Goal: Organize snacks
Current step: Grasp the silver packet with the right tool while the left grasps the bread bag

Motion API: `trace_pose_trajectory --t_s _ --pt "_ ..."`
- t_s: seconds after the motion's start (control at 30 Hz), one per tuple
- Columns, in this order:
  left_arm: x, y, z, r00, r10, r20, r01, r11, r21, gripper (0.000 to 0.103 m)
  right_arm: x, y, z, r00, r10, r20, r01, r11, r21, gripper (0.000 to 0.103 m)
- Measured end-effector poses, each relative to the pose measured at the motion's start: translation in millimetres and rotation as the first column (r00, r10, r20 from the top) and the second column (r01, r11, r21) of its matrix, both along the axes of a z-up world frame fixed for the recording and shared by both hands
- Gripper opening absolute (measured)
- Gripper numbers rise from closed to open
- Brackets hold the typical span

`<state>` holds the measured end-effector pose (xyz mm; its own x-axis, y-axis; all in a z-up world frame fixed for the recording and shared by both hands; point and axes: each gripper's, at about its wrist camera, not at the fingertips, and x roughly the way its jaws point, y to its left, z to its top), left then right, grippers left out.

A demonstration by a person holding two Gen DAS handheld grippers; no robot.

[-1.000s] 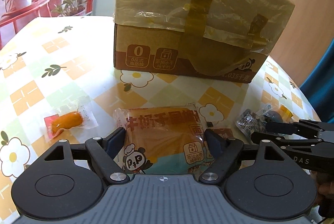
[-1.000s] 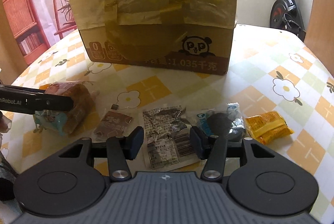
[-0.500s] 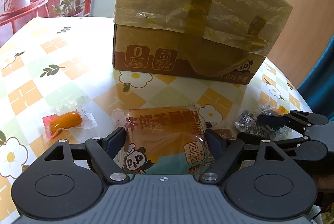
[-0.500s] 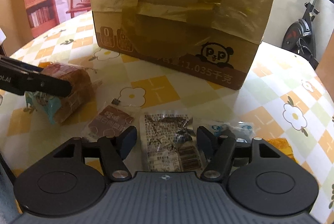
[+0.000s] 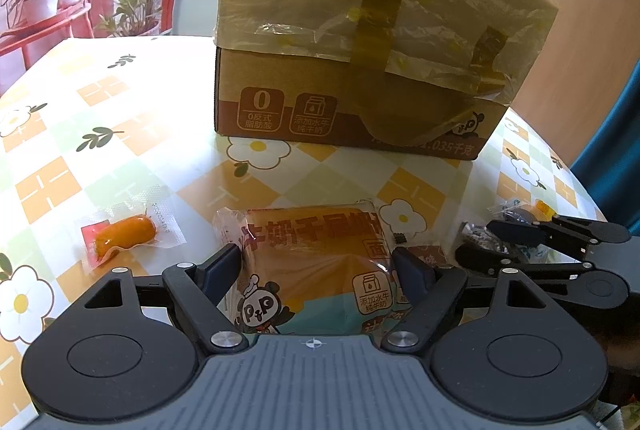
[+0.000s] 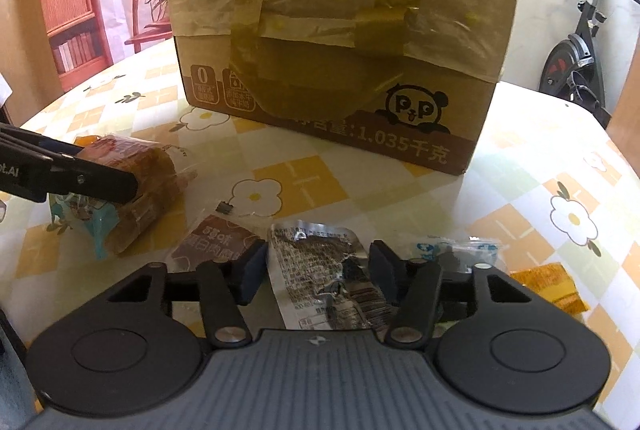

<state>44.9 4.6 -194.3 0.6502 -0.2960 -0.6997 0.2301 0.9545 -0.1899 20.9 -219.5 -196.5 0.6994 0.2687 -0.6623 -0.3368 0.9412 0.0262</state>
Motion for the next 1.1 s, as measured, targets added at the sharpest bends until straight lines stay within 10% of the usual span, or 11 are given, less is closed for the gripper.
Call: trace_pose_trajectory --t_s 0.43,1.1 --pt "0 7 6 0.999 0.028 0.016 -0.028 0.999 -0.038 0.079 -6 -22 16 0.995 -0.097 -0.011 0.098 0.987 0.124 0.016" --pt "10 15 104 0.959 0.009 0.283 0.002 0.999 -0.04 0.078 6 -29 114 0.972 -0.095 0.216 0.042 0.969 0.242 0.016"
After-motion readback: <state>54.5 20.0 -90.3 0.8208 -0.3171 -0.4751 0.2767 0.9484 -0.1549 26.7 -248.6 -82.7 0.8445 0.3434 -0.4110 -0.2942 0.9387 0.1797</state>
